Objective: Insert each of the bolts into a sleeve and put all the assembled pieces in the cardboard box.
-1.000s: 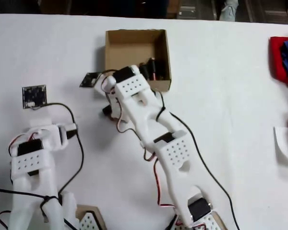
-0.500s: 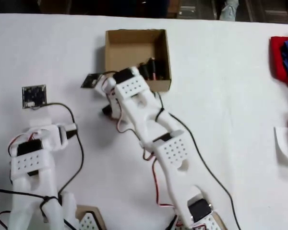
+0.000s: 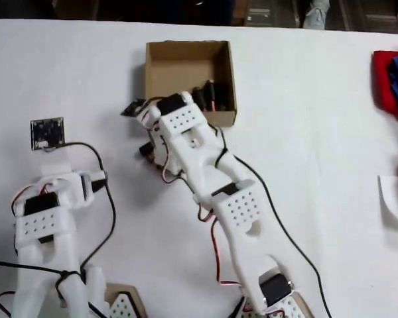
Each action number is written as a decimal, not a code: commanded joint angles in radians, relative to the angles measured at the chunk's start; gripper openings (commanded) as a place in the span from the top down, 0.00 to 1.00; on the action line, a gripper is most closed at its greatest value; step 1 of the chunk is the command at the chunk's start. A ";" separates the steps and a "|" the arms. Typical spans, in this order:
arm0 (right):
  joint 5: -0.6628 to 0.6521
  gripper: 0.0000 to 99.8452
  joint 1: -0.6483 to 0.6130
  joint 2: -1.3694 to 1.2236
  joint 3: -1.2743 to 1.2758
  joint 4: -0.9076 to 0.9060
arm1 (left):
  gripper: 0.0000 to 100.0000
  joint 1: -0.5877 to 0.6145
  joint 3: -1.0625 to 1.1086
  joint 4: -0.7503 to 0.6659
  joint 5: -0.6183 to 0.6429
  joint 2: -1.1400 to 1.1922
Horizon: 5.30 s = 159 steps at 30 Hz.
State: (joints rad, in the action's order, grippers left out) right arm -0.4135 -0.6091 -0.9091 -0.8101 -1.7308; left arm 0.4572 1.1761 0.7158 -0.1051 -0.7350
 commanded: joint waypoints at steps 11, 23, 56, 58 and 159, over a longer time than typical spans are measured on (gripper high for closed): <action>-0.265 0.77 -0.013 0.128 -0.014 -0.016 | 0.65 0.009 -0.019 -0.015 0.009 -0.025; -0.287 0.69 -0.071 0.128 -0.012 0.062 | 0.65 0.009 -0.019 -0.015 0.009 -0.025; 0.008 0.98 0.035 0.018 -0.015 0.102 | 0.65 0.011 -0.019 -0.015 0.009 -0.025; 0.144 0.98 0.087 0.038 -0.015 0.082 | 0.65 0.011 -0.019 -0.015 0.009 -0.025; 0.060 0.98 0.823 1.066 0.888 0.168 | 0.97 -0.528 -2.045 1.068 -0.675 1.591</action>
State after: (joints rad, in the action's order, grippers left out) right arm -0.3460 0.2041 0.1020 0.0829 -1.5681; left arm -0.0967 -0.8539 1.7576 -0.7066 0.9697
